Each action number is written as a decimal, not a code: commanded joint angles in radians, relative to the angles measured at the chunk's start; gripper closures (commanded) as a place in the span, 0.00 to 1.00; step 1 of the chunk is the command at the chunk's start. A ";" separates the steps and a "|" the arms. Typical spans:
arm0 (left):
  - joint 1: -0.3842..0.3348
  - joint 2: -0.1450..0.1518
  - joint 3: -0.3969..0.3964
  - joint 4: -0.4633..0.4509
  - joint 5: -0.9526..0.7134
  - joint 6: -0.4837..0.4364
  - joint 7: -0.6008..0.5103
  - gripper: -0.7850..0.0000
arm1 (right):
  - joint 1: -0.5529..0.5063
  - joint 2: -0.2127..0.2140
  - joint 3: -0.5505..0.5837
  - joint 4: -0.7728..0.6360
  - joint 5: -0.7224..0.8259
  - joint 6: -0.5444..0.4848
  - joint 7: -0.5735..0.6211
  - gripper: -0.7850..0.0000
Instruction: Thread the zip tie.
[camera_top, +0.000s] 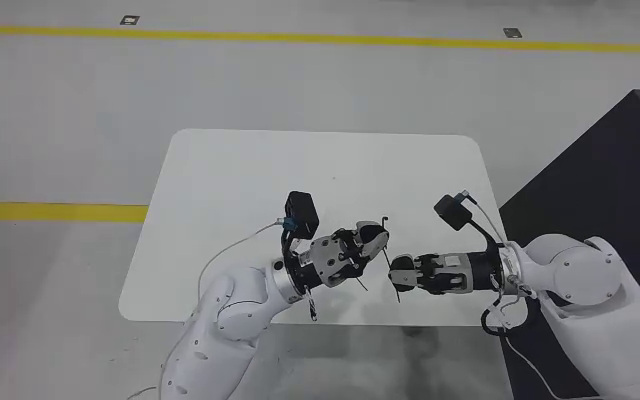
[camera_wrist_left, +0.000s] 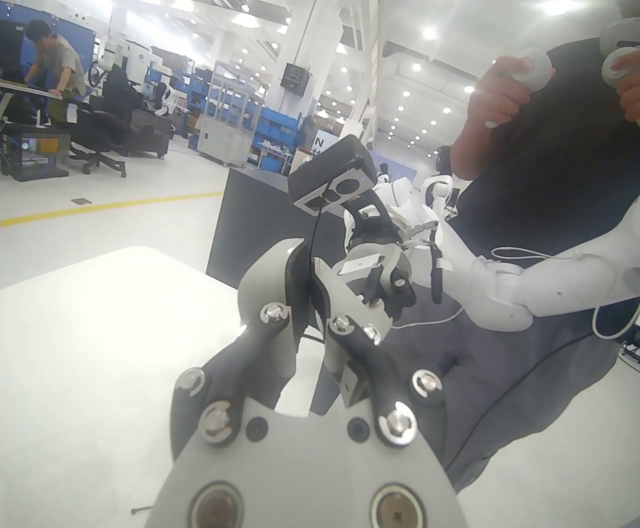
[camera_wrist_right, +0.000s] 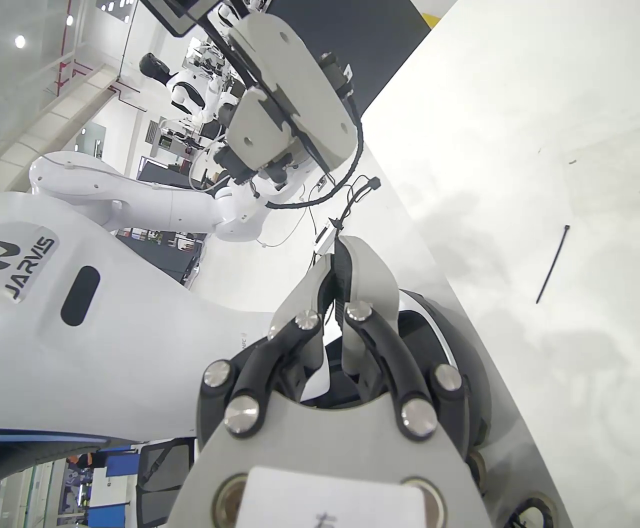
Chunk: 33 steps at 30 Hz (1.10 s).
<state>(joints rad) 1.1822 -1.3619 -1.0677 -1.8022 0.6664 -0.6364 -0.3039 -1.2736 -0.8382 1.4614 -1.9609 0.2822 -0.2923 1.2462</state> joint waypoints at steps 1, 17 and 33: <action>-0.004 0.000 0.000 0.007 -0.001 0.012 0.010 1.00 | 0.000 0.000 0.000 0.000 0.000 0.000 0.000 1.00; -0.004 0.008 0.002 0.014 -0.004 0.037 0.000 1.00 | 0.000 0.000 0.000 0.000 0.000 0.000 0.000 1.00; -0.005 0.016 0.009 0.013 0.001 0.042 -0.001 1.00 | 0.000 0.000 0.000 0.000 0.000 0.000 0.000 1.00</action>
<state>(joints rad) 1.1768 -1.3469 -1.0584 -1.7896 0.6672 -0.5950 -0.3042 -1.2737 -0.8382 1.4616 -1.9608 0.2824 -0.2922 1.2462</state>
